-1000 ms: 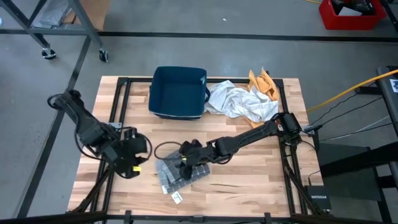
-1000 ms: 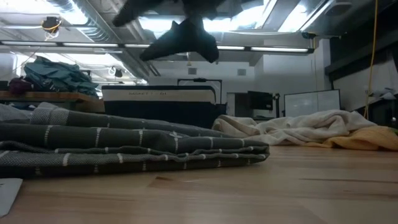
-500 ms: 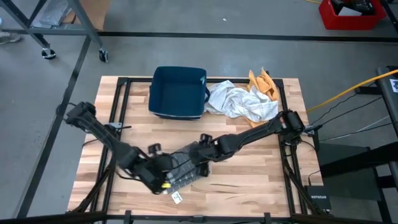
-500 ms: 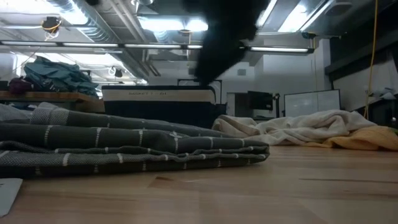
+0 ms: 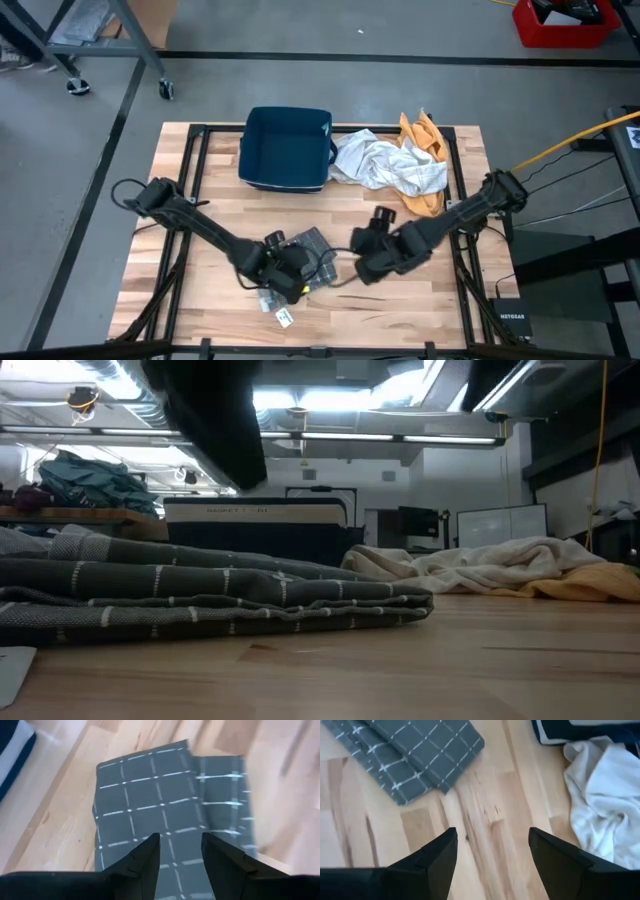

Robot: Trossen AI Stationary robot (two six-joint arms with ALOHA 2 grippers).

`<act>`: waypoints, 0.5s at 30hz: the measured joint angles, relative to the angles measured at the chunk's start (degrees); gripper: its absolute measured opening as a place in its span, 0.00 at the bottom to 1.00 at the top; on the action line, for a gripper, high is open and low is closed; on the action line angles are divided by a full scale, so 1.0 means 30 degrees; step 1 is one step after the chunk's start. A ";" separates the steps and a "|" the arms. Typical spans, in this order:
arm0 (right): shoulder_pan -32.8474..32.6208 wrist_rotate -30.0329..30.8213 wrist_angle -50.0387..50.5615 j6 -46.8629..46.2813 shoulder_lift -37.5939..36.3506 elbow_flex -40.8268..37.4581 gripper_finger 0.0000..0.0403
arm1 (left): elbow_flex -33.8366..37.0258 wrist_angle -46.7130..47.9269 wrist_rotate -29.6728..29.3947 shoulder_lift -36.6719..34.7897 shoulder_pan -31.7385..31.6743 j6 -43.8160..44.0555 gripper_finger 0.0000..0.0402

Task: Fold towel
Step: Move the gray patterned towel to the top left

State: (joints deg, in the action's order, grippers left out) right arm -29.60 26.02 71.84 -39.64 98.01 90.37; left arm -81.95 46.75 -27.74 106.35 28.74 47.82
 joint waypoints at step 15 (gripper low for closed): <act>-0.2442 -0.0533 0.1626 -0.1125 -0.0149 0.0000 0.61 | 0.0016 -0.1169 0.1093 0.2586 -0.1967 0.1449 0.34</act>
State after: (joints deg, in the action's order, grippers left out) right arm -36.92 24.43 76.72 -43.01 97.56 90.37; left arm -81.90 43.24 -24.46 114.10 22.84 52.17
